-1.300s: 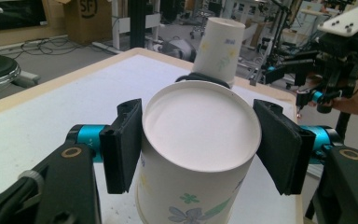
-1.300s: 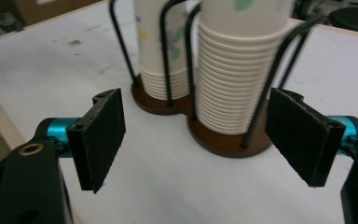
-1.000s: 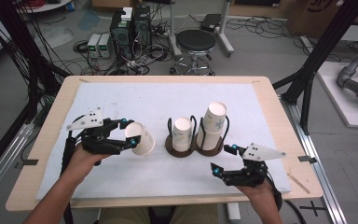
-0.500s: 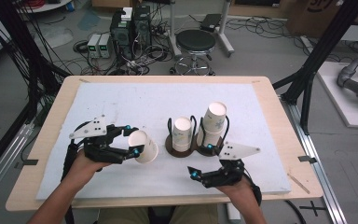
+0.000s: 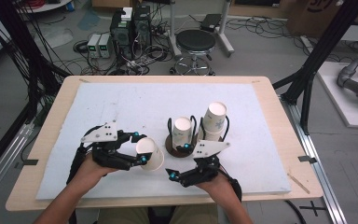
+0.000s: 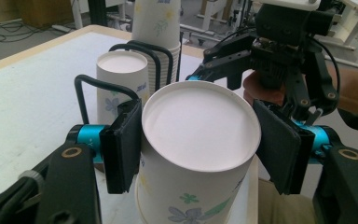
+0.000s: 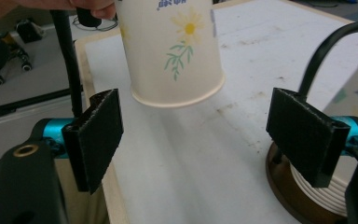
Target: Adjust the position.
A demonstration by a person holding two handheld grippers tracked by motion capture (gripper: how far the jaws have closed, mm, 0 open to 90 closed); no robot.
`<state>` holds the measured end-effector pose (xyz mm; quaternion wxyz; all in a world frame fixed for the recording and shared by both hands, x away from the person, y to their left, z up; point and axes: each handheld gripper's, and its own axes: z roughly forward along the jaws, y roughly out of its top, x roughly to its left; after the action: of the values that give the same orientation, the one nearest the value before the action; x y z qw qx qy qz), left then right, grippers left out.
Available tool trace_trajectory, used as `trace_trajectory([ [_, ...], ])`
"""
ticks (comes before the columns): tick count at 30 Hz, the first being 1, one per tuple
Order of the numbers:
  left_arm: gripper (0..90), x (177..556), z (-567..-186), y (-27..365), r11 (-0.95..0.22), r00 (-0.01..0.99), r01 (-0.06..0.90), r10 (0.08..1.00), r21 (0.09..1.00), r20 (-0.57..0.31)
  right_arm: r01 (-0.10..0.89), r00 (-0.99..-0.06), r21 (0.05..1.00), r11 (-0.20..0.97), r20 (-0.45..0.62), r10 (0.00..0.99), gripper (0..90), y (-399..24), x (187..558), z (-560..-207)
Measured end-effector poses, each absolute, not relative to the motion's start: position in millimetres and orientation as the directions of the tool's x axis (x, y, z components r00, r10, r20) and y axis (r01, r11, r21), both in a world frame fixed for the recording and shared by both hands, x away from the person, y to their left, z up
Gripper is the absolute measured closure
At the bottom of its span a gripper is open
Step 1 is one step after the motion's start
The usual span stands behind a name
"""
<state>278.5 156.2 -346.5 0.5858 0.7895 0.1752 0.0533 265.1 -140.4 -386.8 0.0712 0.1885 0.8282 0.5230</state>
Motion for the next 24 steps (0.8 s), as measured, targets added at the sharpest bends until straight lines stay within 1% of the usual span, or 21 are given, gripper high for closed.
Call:
trace_trajectory([
  [9, 36.1, 274, -347, 143, -0.259, 0.944, 0.210, 0.305, 0.943, -0.126, 0.210, -0.933, 0.897, 0.389, 0.065, 0.354, 19.0, -127, 266, -391],
  [16, 36.3, 273, -349, 136, -0.271, 0.950, 0.210, 0.285, 0.939, -0.130, 0.209, -0.940, 0.896, 0.393, 0.074, 0.332, 19.0, -123, 265, -392],
  [24, 36.4, 272, -350, 132, -0.252, 0.954, 0.221, 0.257, 0.942, -0.156, 0.211, -0.948, 0.897, 0.388, 0.090, 0.306, 19.1, -117, 265, -397],
])
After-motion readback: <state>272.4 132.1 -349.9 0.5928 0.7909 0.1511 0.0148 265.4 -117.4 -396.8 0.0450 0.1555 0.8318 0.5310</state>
